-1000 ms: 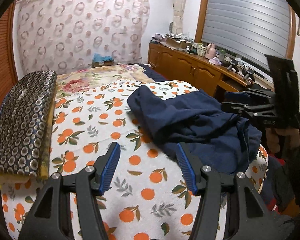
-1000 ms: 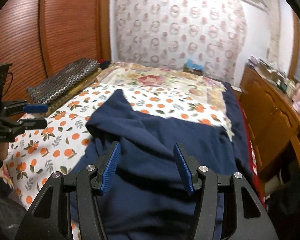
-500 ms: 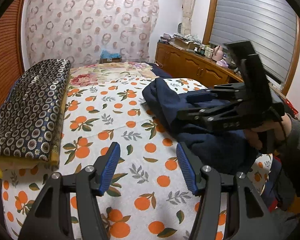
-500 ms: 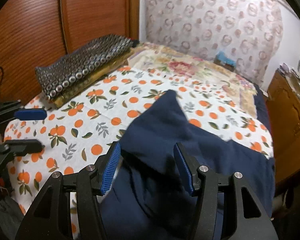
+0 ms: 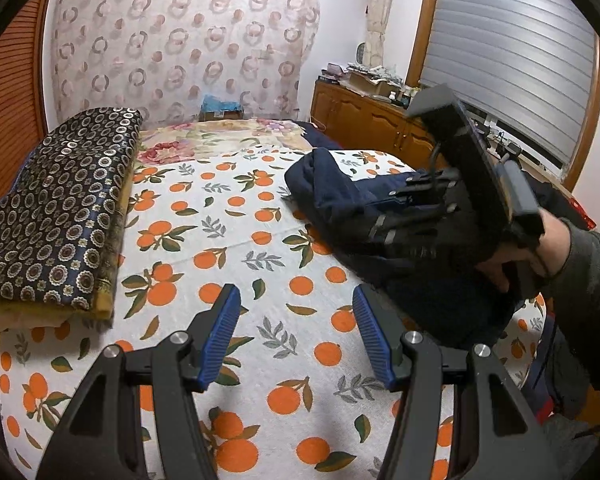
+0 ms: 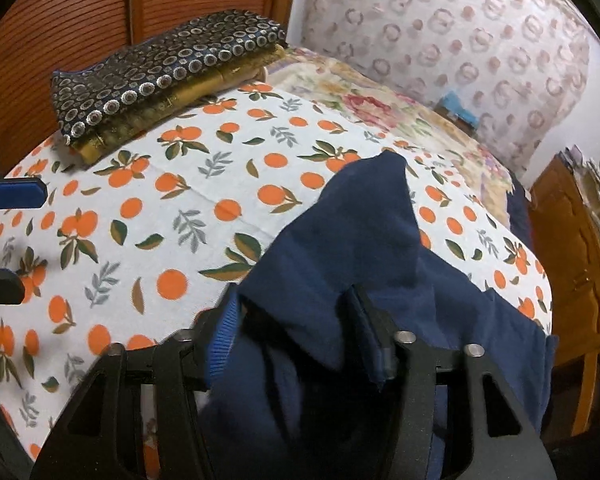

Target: Fold small clothes

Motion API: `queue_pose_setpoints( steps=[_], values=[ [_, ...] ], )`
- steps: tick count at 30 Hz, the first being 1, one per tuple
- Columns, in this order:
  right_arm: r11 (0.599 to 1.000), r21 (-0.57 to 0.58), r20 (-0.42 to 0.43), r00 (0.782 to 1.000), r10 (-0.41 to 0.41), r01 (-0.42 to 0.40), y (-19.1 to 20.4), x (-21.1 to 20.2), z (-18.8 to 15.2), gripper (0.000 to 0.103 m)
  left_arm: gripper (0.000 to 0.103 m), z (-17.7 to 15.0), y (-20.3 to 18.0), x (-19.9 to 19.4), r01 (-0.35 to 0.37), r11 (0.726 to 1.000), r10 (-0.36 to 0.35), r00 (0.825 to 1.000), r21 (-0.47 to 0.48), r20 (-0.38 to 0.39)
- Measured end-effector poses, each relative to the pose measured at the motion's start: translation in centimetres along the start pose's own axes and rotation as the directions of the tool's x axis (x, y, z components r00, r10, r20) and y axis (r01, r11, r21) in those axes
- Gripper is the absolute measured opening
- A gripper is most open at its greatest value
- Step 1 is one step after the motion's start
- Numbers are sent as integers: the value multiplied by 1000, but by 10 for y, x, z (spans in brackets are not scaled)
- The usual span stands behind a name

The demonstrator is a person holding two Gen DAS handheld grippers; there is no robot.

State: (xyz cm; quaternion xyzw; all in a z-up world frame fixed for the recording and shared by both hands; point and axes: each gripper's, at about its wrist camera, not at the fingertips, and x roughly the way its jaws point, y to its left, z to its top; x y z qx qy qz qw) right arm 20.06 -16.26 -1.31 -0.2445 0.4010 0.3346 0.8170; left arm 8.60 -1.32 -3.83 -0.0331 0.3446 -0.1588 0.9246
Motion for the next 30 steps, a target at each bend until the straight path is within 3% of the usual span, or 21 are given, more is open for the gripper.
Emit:
queue_pose_setpoints(
  steps=[3, 9, 11, 13, 16, 19, 20, 24, 30],
  values=[
    [998, 62, 56, 998, 25, -29, -20, -18, 0, 9, 58, -1, -1, 2, 3, 1000, -3, 1000, 2, -4],
    [977, 214, 176, 984, -11, -28, -85, -70, 5, 7, 58, -1, -4, 3, 10, 1000, -10, 1000, 4, -3],
    [967, 255, 191, 979, -66, 15, -111, -83, 5, 6, 58, -1, -6, 4, 13, 1000, -13, 1000, 8, -6],
    [952, 297, 171, 978, -122, 67, -137, -89, 5, 6, 58, -1, -8, 5, 16, 1000, -16, 1000, 14, -7],
    [917, 329, 68, 962, -263, 227, -182, -81, 0, 7, 58, -1, -10, 7, 22, 1000, -21, 1000, 17, -11],
    [843, 351, -95, 911, -402, 408, -220, -60, -13, 17, 58, -2, -15, 10, 27, 999, -27, 999, 26, -17],
    [834, 353, -110, 904, -413, 424, -224, -59, -17, 17, 58, -2, -17, 12, 30, 999, -30, 999, 31, -20],
    [837, 383, -86, 917, -389, 391, -224, -71, -40, 35, 58, -3, -24, 16, 39, 998, -38, 999, 41, -32],
    [886, 386, 21, 958, -286, 256, -177, -105, -87, 43, 58, -6, -37, 22, 64, 997, -62, 997, 51, -45]
  ],
)
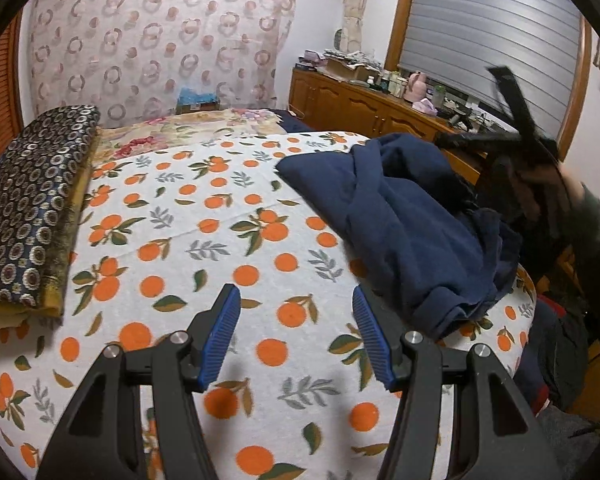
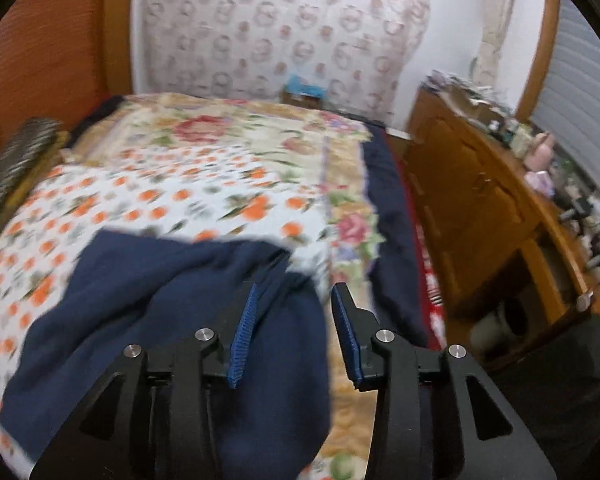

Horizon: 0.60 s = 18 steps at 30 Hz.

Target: Fold small clothes

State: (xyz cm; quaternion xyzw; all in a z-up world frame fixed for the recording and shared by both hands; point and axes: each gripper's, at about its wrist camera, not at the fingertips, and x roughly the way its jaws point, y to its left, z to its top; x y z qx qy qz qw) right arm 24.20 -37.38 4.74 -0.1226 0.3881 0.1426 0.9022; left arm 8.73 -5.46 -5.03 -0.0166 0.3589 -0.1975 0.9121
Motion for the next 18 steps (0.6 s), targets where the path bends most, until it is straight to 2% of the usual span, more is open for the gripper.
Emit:
queue_pose_setpoints(
  steps=[6, 13, 16, 17, 18],
  values=[
    [995, 10, 4, 995, 98, -98, 14, -27, -53, 52, 58, 1, -16, 9, 32, 999, -32, 999, 8, -15],
    [995, 35, -67, 993, 97, -95, 9, -9, -86, 53, 58, 0, -31, 20, 69, 997, -68, 997, 18, -40],
    [991, 63, -64, 990, 123, -119, 9, -7, -93, 53, 58, 0, -39, 23, 106, 994, -105, 993, 19, -48],
    [990, 60, -56, 990, 132, -128, 10, -8, -95, 46, 58, 0, -41, 24, 118, 993, -117, 992, 21, -54],
    [988, 50, -46, 987, 151, -149, 12, -11, -97, 30, 58, -1, -45, 26, 130, 991, -128, 990, 28, -61]
  ],
)
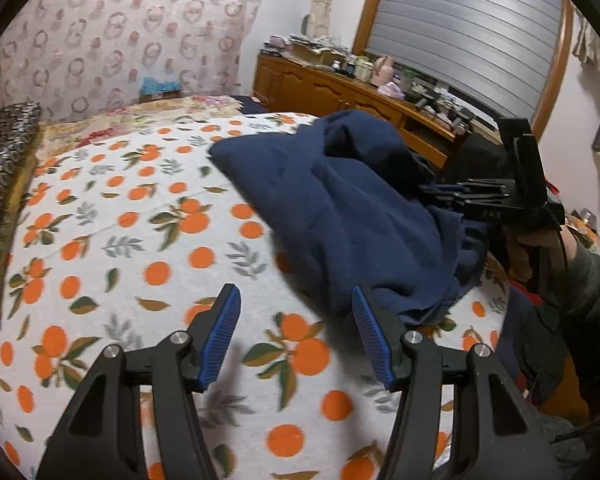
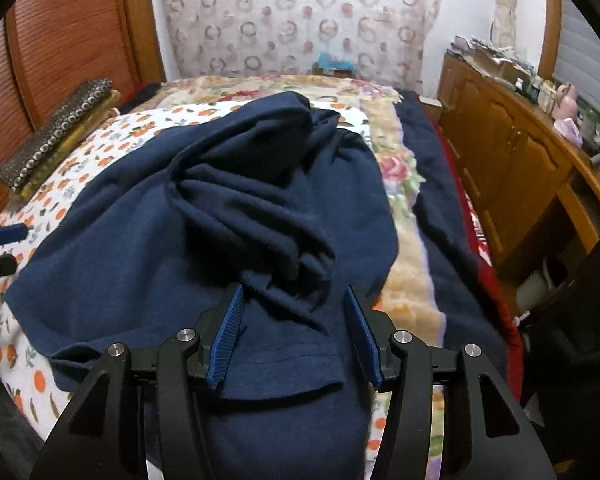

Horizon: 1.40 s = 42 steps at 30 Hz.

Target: Fold small clothes

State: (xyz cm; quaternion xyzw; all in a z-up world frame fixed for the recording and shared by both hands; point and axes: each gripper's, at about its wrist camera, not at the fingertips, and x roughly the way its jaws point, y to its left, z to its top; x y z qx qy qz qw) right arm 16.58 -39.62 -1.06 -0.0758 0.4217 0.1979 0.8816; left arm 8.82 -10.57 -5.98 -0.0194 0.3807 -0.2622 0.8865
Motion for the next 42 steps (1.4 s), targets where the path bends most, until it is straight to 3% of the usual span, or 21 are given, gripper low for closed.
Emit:
queue_pose_setpoints(
  steps=[3, 12, 14, 15, 16, 19, 22, 26, 28, 29, 30, 33, 36, 40, 42],
  values=[
    [999, -38, 40, 999, -7, 8, 7, -11, -3, 9, 57, 0, -11, 6, 19, 1000, -19, 1000, 22, -14],
    [1000, 10, 175, 984, -12, 11, 1, -74, -5, 6, 53, -3, -22, 14, 93, 995, -91, 995, 37, -47],
    [1000, 3, 156, 987, -30, 30, 2, -70, -4, 7, 40, -3, -24, 17, 115, 993, -112, 992, 37, -62],
    [999, -6, 139, 989, -45, 47, 3, -64, -4, 7, 25, -4, -25, 20, 132, 991, -129, 989, 39, -74],
    [999, -3, 129, 990, -53, 53, 3, -59, -4, 8, 18, -5, -26, 22, 129, 991, -126, 988, 42, -84],
    [998, 9, 134, 989, -55, 55, 1, -55, -2, 8, 9, -5, -27, 18, 134, 990, -130, 988, 48, -82],
    [998, 9, 143, 988, -60, 59, 0, -55, 0, 8, 8, -1, -34, 1, 156, 986, -153, 987, 59, -45],
    [996, 7, 173, 981, -90, 91, -2, -66, -1, 8, 8, 6, -51, -27, 179, 979, -180, 984, 96, -8],
    [994, 25, 205, 973, -108, 105, -6, -78, -1, 8, 8, 7, -56, -32, 160, 982, -160, 987, 102, -13],
    [994, 37, 203, 973, -106, 100, -10, -82, -1, 1, 8, 7, -56, -32, 153, 983, -151, 988, 98, -25],
    [997, 31, 173, 981, -82, 77, -11, -83, -2, 0, 8, 7, -55, -30, 144, 985, -141, 989, 97, -34],
    [995, 1, 164, 982, -95, 96, -7, -83, -6, 0, 15, 9, -49, -26, 115, 989, -112, 993, 89, -36],
    [996, -9, 168, 982, -83, 86, -4, -77, -2, 1, 39, 15, -40, -34, 86, 992, -87, 996, 90, 8],
    [995, -27, 184, 979, -85, 91, 1, -65, 21, 15, 46, 38, -21, -35, 38, 996, -41, 998, 86, 39],
    [994, -45, 195, 977, -88, 98, 3, -54, 40, 35, 48, 53, -9, -26, 6, 997, -9, 999, 83, 36]
  ],
)
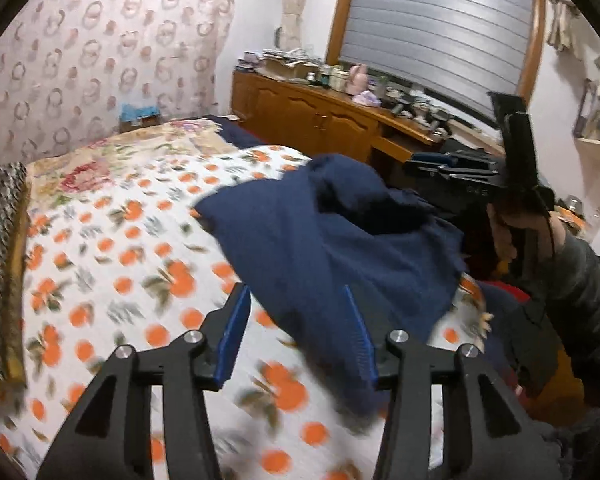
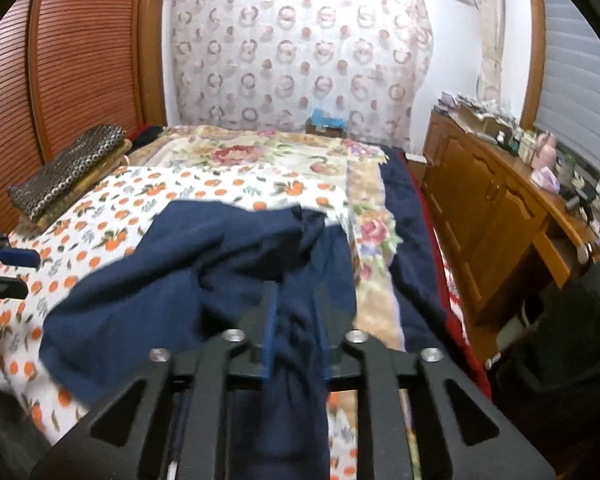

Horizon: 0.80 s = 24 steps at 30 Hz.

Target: Fold small clothes

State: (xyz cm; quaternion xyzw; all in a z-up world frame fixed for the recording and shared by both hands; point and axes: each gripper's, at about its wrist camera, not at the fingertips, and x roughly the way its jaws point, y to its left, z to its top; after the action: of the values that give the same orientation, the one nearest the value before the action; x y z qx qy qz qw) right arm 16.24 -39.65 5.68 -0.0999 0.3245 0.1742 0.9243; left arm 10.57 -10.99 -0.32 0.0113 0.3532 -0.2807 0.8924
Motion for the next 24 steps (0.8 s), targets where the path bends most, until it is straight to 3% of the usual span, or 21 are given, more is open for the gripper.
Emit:
queue_pose_setpoints(
  steps=[3, 7, 12, 13, 15, 20, 24],
  values=[
    [1000, -1, 1, 1000, 14, -14, -1, 25, 25, 46, 57, 16, 19, 22, -24, 1000, 24, 999, -14, -24],
    [998, 16, -56, 996, 63, -63, -3, 67, 46, 48, 58, 33, 43, 57, -49, 998, 46, 997, -43, -64],
    [991, 44, -176, 976, 129, -123, -10, 117, 45, 48, 58, 48, 64, 96, -86, 994, 78, 991, -73, -105],
    [988, 53, -193, 970, 151, -143, -14, 122, 43, 45, 57, 52, 67, 106, -87, 993, 78, 990, -81, -117],
    [982, 61, -201, 961, 190, -181, -20, 123, 38, 6, 57, 59, 71, 122, -84, 992, 71, 988, -93, -135],
    [993, 19, -228, 966, 121, -120, -43, 97, 15, 2, 58, 63, 76, 147, -85, 992, 67, 982, -94, -175],
    [991, 37, -245, 960, 137, -132, -54, 103, 8, 5, 58, 61, 82, 165, -78, 992, 55, 976, -101, -213]
  ],
)
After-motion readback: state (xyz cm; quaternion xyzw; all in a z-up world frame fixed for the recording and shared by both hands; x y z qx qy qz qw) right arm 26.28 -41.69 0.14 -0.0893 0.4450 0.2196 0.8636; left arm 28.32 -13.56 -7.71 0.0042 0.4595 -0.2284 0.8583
